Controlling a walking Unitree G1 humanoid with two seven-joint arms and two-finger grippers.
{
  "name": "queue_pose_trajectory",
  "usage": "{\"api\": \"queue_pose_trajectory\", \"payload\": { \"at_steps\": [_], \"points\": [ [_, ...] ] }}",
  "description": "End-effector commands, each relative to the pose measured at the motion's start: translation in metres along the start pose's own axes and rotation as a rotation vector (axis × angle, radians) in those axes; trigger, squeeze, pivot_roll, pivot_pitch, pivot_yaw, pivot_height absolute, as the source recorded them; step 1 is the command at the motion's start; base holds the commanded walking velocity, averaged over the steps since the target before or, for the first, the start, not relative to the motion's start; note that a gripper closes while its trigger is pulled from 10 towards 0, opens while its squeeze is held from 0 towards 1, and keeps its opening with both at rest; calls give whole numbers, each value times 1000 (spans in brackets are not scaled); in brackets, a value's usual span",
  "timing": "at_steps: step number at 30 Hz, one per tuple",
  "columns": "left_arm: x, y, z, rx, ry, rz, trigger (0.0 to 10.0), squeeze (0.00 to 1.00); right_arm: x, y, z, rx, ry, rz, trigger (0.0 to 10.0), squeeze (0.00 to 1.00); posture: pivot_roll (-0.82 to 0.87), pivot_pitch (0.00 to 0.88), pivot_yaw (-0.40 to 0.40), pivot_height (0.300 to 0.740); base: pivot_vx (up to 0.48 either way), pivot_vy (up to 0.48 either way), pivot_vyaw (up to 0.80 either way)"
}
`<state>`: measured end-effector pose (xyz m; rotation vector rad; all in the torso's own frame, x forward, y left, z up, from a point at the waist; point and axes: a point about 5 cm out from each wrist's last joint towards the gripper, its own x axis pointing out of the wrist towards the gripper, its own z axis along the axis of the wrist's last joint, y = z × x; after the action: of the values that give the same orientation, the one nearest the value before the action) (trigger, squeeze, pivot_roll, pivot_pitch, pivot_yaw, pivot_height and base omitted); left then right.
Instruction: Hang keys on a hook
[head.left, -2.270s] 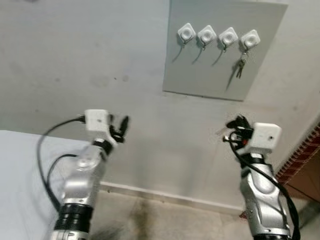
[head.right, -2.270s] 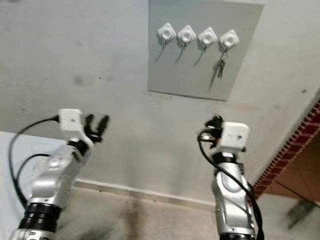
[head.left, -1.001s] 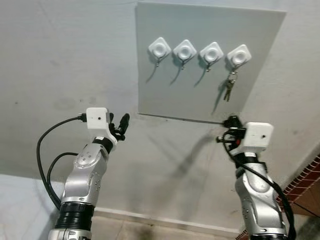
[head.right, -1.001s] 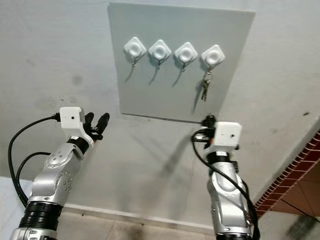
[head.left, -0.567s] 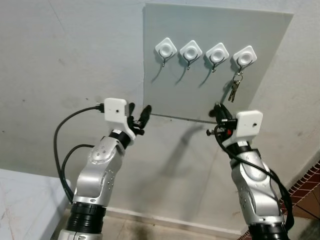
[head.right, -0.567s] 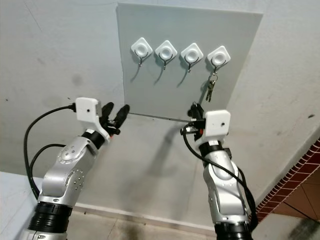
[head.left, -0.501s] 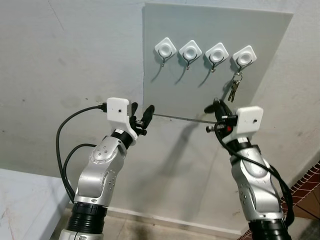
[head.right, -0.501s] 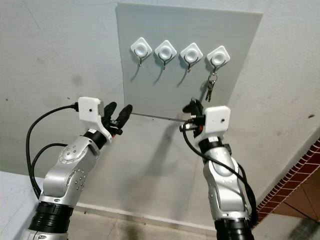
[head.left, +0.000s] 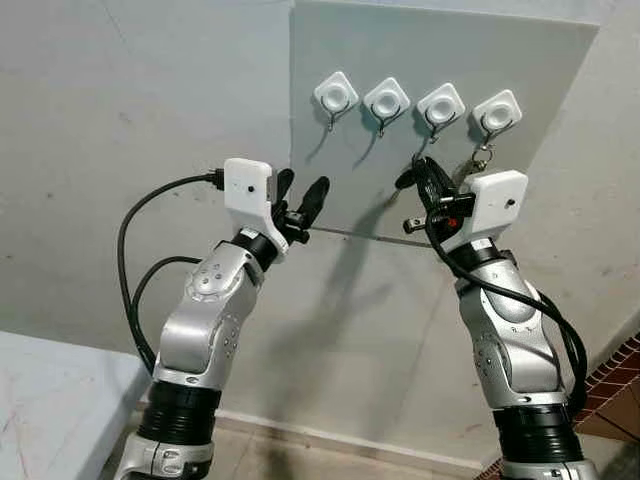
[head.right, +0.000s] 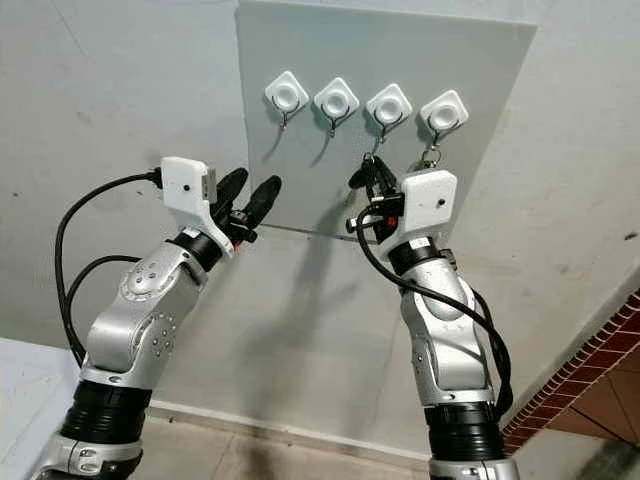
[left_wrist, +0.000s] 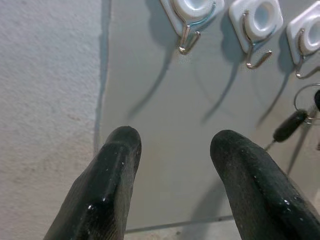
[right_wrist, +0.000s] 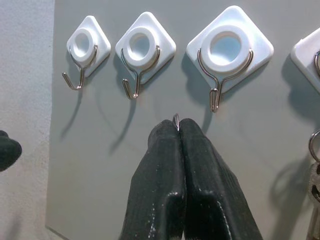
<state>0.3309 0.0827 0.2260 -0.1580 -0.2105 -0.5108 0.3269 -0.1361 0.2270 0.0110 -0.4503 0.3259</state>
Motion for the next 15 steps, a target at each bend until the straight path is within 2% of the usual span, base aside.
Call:
{"api": "queue_pose_trajectory", "payload": {
  "at_steps": [1,15],
  "points": [
    [2,-9,6,5,-14,-47,10000,0,4,-2,10,-2,-43,-1,10000,0,22,0,-38,740,0,0,0],
    [1,-20,6,18,-13,-119,10000,0,4,-4,17,57,-93,-5,10000,0,21,0,-30,740,0,0,0]
  ]
}}
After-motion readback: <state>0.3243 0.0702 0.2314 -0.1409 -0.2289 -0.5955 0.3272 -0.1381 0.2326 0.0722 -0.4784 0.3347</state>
